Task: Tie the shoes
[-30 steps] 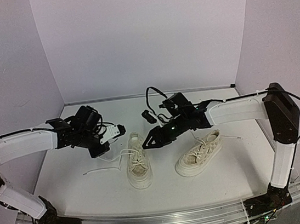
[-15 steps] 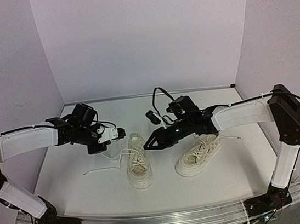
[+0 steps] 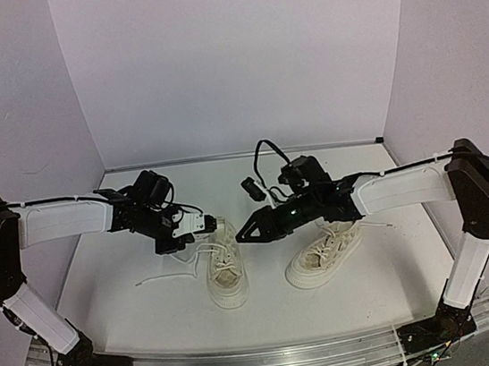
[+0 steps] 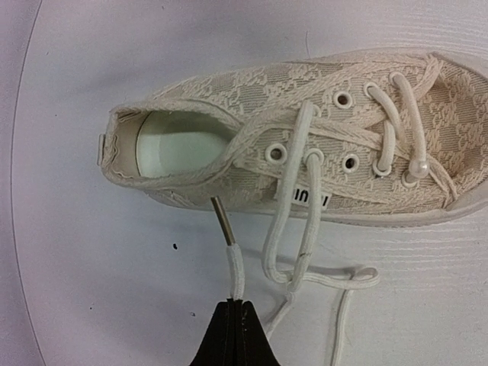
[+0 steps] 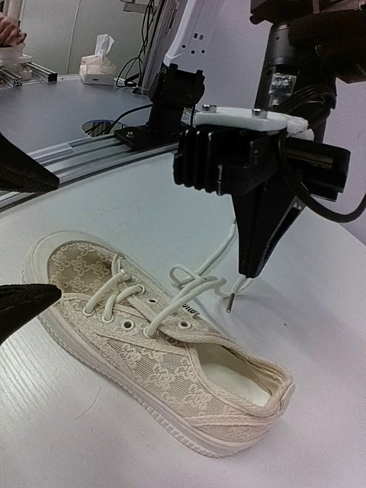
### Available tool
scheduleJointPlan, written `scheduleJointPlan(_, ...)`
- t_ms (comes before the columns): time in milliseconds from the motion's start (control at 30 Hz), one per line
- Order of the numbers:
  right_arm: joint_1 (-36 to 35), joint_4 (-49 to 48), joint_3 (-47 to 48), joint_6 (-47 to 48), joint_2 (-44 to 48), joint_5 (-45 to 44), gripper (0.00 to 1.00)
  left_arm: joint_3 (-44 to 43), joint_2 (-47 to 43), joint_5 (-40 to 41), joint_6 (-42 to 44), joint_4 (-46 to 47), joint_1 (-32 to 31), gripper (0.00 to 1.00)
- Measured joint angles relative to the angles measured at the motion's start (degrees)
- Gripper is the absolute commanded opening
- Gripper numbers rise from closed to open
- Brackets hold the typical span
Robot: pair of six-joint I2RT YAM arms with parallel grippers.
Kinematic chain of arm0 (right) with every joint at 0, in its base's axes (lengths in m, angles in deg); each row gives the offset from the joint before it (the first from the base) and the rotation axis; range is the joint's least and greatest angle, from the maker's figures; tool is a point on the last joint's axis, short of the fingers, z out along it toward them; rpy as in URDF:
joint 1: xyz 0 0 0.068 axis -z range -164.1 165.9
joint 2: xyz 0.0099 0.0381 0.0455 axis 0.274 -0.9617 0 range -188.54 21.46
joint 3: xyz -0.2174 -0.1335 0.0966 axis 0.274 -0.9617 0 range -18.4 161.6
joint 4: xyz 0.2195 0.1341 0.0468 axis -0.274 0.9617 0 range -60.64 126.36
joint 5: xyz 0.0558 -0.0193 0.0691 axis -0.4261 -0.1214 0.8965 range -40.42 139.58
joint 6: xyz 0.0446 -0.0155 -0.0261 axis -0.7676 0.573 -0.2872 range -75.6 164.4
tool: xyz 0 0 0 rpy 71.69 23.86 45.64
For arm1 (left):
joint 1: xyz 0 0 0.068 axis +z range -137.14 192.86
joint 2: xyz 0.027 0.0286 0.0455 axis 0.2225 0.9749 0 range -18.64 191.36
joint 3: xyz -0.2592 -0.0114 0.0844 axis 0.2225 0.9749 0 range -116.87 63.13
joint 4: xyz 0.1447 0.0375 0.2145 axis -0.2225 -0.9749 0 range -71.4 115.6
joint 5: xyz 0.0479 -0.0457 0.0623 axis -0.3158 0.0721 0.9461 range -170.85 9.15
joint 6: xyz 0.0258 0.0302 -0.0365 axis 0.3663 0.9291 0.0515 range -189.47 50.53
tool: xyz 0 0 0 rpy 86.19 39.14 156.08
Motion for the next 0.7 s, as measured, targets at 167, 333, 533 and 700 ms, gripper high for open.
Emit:
scheduleJointPlan(167,0.00,-1.21,-0.21,-0.70,0.00,0.02,0.41,-0.87,1.17,-0.94,0.20,-1.72,-1.68,0.00)
scheduleJointPlan(333,0.00,-1.91,-0.79,-0.96,0.00,0.02,0.41,-1.69,2.19,-0.90,0.15,-2.66,-2.82,0.00)
scheduleJointPlan(533,-0.05,-2.56,-0.98,-0.98,0.00,0.02,0.41,-3.78,3.20,-1.19,0.14,-3.39,-4.01,0.00)
scheduleJointPlan(700,-0.09,-2.75,-0.98,-0.98,0.00,0.02,0.40,-3.81,3.19,-2.07,0.19,-4.45,-4.93,0.00)
